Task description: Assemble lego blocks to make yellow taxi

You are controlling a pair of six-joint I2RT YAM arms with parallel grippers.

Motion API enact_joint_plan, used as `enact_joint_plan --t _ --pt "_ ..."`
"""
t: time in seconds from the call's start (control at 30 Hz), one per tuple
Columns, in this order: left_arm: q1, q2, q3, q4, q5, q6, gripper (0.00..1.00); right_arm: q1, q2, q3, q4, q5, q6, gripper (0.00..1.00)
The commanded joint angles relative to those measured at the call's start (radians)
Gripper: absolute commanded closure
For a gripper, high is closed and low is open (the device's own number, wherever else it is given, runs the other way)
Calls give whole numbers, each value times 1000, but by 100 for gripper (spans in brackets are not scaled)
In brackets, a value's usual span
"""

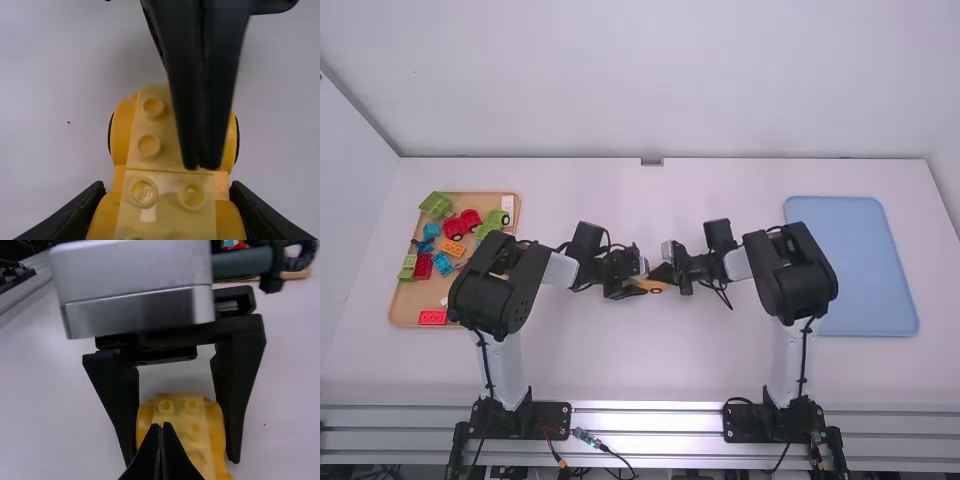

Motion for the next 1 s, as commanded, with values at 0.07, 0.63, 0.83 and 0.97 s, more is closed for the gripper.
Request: enact_joint_plan --t 0.07,0.63,0.83,0.97 --pt "8 -2 -12 -18 -92 19 98 -9 121 17 -22 119 -10 100" --pt "6 -2 -13 -43 -63 51 98 -127 -438 -17 -195 122 -130 100" --pt "-8 -2 -13 -56 -64 52 98 -168 -578 -13 -231 452 154 100" --pt "-32 -2 -13 -53 -74 69 98 -188 -595 -14 -338 547 246 100"
